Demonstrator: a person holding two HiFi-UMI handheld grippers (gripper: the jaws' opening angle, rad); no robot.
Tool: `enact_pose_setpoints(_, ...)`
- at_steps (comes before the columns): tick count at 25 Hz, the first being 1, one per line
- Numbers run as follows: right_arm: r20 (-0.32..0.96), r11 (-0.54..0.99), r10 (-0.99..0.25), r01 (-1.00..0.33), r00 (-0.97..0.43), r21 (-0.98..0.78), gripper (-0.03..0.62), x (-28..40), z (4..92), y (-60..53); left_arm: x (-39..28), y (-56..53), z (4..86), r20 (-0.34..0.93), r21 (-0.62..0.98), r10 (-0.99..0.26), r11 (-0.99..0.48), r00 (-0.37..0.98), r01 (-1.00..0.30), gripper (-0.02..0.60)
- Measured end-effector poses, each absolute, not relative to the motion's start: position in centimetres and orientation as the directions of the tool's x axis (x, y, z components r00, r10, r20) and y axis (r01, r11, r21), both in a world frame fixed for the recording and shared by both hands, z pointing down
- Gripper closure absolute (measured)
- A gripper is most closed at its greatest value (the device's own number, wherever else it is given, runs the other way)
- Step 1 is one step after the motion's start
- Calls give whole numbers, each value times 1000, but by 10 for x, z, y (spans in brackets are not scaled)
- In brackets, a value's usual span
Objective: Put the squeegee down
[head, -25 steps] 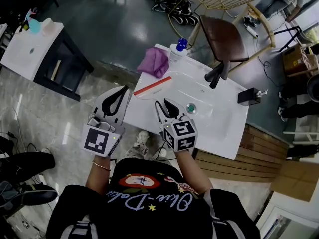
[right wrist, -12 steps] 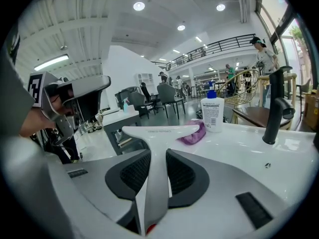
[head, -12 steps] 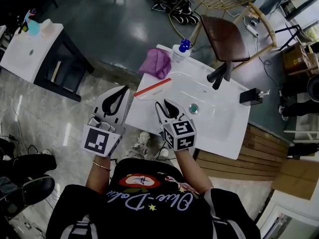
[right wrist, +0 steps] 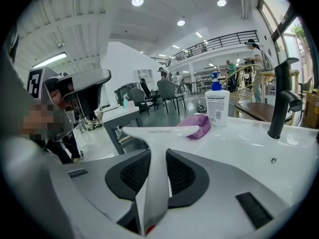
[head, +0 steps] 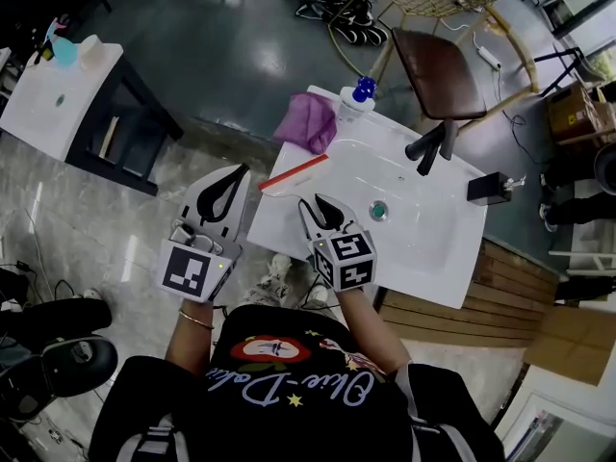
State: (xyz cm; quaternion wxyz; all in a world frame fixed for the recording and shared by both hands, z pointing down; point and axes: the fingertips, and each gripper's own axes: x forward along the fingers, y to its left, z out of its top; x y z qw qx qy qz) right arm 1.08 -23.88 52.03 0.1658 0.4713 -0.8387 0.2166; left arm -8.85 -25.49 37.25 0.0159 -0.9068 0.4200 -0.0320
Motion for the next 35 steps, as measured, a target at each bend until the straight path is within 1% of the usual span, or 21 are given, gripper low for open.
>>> enact_pose_setpoints(35,531,419,-711,-885,-460,-205,505,11,542,-250,-99,-266,381,49,-33,-762,-647,645,-762,586)
